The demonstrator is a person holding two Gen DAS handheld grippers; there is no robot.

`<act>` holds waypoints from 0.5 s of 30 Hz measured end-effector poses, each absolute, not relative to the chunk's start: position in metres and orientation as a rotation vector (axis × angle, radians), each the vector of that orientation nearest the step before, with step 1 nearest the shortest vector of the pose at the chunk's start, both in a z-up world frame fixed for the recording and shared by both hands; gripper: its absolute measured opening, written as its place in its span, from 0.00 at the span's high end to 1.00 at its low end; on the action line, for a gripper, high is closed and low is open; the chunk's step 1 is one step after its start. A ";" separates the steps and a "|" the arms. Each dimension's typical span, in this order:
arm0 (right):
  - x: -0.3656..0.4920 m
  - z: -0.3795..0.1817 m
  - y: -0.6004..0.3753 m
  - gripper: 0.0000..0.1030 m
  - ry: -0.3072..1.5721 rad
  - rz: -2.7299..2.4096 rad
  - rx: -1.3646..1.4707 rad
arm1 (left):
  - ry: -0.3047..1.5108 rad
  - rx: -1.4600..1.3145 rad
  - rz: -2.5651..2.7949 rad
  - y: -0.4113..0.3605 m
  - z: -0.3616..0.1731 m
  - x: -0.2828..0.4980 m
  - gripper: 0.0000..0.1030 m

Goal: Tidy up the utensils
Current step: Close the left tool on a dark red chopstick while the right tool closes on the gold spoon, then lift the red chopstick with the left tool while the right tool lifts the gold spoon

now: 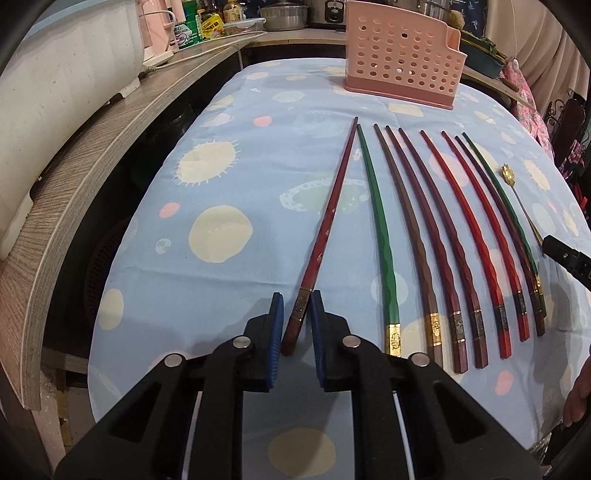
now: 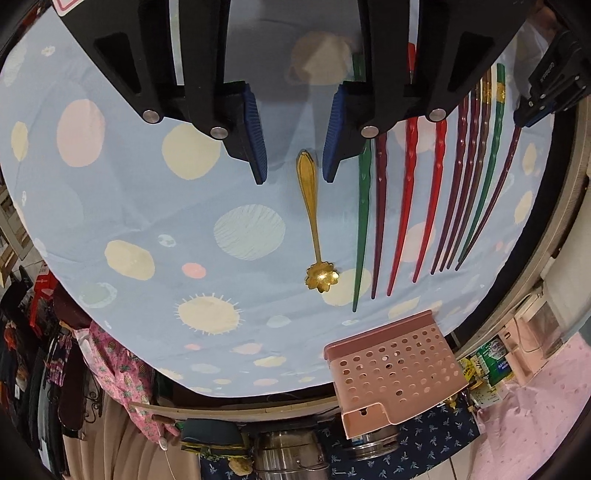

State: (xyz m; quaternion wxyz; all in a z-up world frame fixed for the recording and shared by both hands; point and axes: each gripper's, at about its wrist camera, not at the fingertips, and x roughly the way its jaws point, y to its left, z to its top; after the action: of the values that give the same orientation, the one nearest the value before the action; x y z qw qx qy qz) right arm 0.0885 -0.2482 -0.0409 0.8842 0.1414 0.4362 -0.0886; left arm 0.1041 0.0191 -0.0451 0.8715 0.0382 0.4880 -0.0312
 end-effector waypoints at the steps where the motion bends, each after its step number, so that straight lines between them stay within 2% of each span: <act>1: 0.089 -0.042 -0.248 0.78 0.904 -0.183 0.297 | 1.019 0.081 -0.065 0.019 -0.045 0.104 0.86; 4: 0.090 -0.042 -0.247 0.81 0.899 -0.180 0.288 | 1.019 0.082 -0.065 0.019 -0.045 0.103 0.86; 6: 0.091 -0.043 -0.248 0.89 0.898 -0.180 0.290 | 1.019 0.081 -0.064 0.019 -0.045 0.103 0.86; 15: 0.083 -0.032 -0.248 0.90 0.867 -0.179 0.294 | 1.032 0.060 -0.086 0.022 -0.043 0.106 0.89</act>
State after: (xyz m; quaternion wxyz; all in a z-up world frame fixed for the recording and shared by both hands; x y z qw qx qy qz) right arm 0.0835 -0.2479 -0.0324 0.8931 0.1416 0.4181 -0.0863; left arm 0.1063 0.0216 -0.0433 0.8685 0.0286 0.4932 -0.0410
